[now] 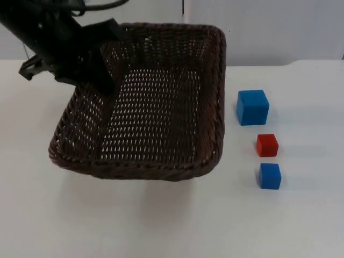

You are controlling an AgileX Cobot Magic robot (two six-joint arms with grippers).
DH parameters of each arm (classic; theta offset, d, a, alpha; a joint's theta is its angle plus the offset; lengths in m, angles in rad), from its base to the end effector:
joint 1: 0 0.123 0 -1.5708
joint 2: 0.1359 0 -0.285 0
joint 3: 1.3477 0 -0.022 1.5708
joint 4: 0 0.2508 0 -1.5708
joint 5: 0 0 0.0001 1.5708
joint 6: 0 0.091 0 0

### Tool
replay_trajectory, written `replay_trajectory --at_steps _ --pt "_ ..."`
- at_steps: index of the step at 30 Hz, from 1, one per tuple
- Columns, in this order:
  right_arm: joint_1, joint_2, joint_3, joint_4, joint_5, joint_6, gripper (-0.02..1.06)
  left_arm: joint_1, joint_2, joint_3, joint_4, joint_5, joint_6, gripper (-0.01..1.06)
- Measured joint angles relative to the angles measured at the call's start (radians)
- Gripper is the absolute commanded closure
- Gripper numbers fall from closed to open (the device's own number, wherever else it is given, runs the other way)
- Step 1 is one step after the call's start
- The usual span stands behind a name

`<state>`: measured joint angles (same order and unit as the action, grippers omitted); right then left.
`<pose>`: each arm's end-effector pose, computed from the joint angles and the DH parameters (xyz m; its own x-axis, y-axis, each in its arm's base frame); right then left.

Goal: Pick up the basket with the left hand and place the largest block into the basket with the right hand.

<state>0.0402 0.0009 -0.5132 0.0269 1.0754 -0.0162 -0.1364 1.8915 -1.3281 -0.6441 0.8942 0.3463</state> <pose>-0.0069 0.0019 0.2798 -0.4574 -0.0218 -0.8890 -0.0628 0.9980 0.0078 0.3738 -0.0944 0.2068 -0.9634 0.0492 -0.2635 0.1733 0.8642 -0.4723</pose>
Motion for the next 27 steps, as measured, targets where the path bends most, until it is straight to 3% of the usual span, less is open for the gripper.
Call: replay_trajectory --at_steps 11,27 --pt "0.000 0.000 0.000 0.000 0.000 0.000 -0.01 0.000 -0.189 0.227 -0.004 -0.028 -0.006 1.05" --pt "0.000 0.000 0.000 0.000 0.000 0.000 -0.01 0.000 -0.198 0.272 -0.008 0.021 0.004 1.05"
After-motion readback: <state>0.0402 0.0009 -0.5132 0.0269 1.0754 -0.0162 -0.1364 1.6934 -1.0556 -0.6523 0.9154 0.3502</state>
